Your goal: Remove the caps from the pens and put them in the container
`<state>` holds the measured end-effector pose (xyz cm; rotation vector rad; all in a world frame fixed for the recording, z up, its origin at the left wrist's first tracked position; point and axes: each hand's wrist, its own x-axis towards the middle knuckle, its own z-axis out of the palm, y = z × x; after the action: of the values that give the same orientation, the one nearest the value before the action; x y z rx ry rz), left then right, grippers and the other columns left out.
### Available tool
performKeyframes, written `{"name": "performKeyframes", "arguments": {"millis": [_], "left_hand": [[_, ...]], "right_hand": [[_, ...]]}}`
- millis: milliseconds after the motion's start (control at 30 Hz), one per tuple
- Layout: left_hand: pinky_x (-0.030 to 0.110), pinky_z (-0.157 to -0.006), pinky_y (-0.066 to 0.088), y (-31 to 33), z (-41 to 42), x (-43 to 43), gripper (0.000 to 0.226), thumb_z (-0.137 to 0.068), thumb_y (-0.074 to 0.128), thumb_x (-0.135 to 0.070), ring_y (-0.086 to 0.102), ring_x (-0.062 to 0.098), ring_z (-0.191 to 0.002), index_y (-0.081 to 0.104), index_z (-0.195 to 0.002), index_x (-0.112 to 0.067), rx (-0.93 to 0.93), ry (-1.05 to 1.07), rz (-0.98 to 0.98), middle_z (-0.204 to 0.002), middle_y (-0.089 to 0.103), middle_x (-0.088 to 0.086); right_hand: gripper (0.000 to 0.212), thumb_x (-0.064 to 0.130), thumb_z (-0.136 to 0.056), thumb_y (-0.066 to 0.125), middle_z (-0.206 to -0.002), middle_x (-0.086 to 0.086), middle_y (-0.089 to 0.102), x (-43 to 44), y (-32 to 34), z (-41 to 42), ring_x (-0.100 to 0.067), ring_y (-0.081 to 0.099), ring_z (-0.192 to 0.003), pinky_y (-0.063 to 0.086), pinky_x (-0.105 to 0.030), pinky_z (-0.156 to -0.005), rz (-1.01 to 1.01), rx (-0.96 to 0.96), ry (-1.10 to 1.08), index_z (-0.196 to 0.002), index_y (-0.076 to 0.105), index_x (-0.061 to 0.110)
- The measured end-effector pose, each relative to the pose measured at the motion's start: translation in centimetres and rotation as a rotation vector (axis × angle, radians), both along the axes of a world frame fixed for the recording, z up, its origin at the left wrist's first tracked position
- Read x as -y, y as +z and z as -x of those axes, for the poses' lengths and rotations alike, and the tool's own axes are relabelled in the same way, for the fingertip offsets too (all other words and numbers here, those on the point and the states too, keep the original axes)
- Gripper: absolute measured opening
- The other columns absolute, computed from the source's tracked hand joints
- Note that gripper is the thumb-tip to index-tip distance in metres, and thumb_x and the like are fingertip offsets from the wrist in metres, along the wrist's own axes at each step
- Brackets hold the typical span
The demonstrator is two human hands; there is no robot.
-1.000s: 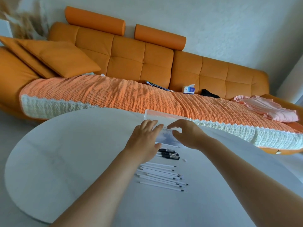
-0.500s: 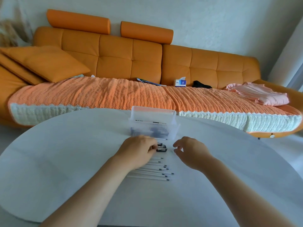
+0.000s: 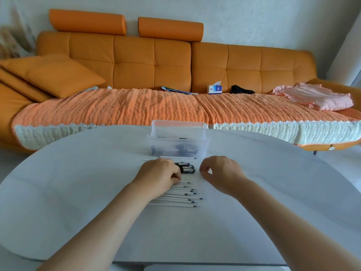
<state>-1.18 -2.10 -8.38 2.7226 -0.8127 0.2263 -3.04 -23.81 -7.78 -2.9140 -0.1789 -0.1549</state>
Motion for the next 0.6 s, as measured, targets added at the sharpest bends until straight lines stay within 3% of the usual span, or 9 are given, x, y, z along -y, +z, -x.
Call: {"name": "performKeyframes", "arguments": {"millis": [167,267,600], "left_hand": [[0.03,-0.071,0.046,0.11,-0.11,0.19,0.005,-0.094,0.055,-0.032,0.058,0.013,-0.086,0.06,-0.094,-0.031,0.026,0.004,0.057,-0.092,0.064,-0.013],[0.033,-0.074,0.049,0.4,0.02,0.24,0.004,-0.096,0.054,-0.031,0.057,0.011,-0.086,0.057,-0.095,-0.03,-0.03,-0.018,0.096,-0.094,0.062,-0.014],[0.029,-0.075,0.046,0.37,0.04,0.3,0.004,-0.098,0.053,-0.027,0.053,0.007,-0.087,0.055,-0.095,-0.027,-0.073,-0.033,0.185,-0.096,0.057,-0.017]], "right_hand": [[0.011,0.027,-0.092,0.065,-0.092,0.018,0.068,0.26,0.83,0.63,0.009,0.054,-0.068,0.036,-0.006,-0.057,-0.29,0.018,0.018,-0.098,0.071,0.033],[0.014,0.019,-0.09,0.07,-0.086,0.019,0.066,0.22,0.84,0.86,0.019,0.051,-0.069,0.037,-0.001,-0.058,-0.431,-0.012,0.018,-0.098,0.075,0.03],[0.008,0.026,-0.089,0.071,-0.087,0.019,0.069,-0.09,0.62,0.82,0.008,0.054,-0.059,0.041,-0.007,-0.055,-0.48,-0.03,0.023,-0.089,0.076,0.032]]}}
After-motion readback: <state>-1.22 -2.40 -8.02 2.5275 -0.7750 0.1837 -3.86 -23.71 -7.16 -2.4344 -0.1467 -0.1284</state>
